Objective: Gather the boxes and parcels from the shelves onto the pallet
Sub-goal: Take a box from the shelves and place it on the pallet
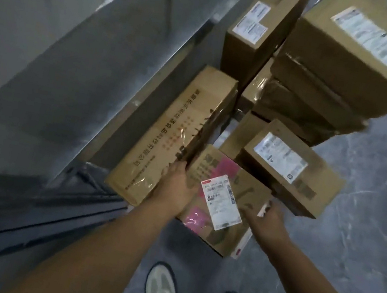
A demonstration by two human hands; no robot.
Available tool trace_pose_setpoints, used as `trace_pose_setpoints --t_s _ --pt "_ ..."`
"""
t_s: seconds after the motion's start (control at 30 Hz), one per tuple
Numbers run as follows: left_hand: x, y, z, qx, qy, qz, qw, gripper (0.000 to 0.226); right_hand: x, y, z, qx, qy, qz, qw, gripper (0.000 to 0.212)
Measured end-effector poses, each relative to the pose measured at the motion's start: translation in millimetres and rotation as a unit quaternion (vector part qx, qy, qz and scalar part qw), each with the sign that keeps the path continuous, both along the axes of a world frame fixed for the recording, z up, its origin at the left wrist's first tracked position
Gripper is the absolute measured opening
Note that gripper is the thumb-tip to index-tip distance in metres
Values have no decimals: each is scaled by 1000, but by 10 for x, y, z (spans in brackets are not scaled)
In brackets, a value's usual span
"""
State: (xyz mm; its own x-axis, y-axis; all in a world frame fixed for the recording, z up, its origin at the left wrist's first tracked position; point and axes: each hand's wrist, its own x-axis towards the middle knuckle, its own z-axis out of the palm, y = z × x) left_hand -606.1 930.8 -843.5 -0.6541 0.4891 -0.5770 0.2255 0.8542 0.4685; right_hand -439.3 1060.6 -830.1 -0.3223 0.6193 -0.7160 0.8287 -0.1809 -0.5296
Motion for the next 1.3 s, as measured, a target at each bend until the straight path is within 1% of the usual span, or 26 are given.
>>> trace_pose_setpoints --t_s 0.03,0.1,0.13,0.23,0.27,0.33,0.4,0.47,0.57,0.63,0.7,0.77,0.87,0.93,1.03,1.1,1.17,1.23,1.3 --pt "50 25 -140 -22 44 -15 999 61 20 -57 -188 -9 -11 -18 1000 66" --pt "179 65 -329 -47 137 -55 988 65 65 -147 -457 -23 -31 -46 998 65" --pt "247 81 -394 -47 157 -72 984 64 85 -184 -553 -35 -34 -63 997 64" --pt "369 72 -562 -47 177 -104 978 60 114 -263 -761 -79 -32 -104 991 64" --pt "367 71 -590 -47 173 -88 980 59 113 -275 -814 -87 -34 -113 989 65" --pt "329 98 -616 -36 150 -23 988 59 96 -282 -897 -102 -30 -131 986 64" --pt "302 141 -618 -23 120 43 992 63 70 -283 -942 -120 -28 -157 980 58" --pt "312 179 -615 -35 73 82 993 63 73 -271 -965 -118 -26 -189 975 52" --pt "304 154 -551 -29 -9 152 988 49 143 -250 -902 -100 1 -216 971 41" --pt "354 49 -373 7 -23 171 985 43 237 -230 -728 -89 12 -206 975 38" --pt "461 -101 -66 58 -21 176 982 37 332 -199 -373 -87 20 -194 977 40" --pt "556 -267 376 96 -29 194 976 31 391 -161 120 -76 31 -167 983 44" --pt "602 -512 1257 136 -55 241 960 28 417 -111 1114 -24 54 -130 990 57" --pt "609 -694 1943 170 -51 284 942 24 400 -145 1819 -3 83 -93 992 56" --pt "635 -878 3032 224 -1 330 917 27 347 -192 2813 -10 136 -21 990 44" --pt "737 -1044 3721 249 58 352 900 26 305 -260 3419 -6 178 25 984 41" --pt "908 -1264 4308 280 119 392 868 25 250 -355 3974 -12 215 86 973 40" --pt "1166 -1538 4781 302 155 447 828 26 233 -503 4443 -37 246 143 958 40" --pt "1499 -1834 5160 312 181 485 797 27 240 -706 4873 -36 267 212 939 39"
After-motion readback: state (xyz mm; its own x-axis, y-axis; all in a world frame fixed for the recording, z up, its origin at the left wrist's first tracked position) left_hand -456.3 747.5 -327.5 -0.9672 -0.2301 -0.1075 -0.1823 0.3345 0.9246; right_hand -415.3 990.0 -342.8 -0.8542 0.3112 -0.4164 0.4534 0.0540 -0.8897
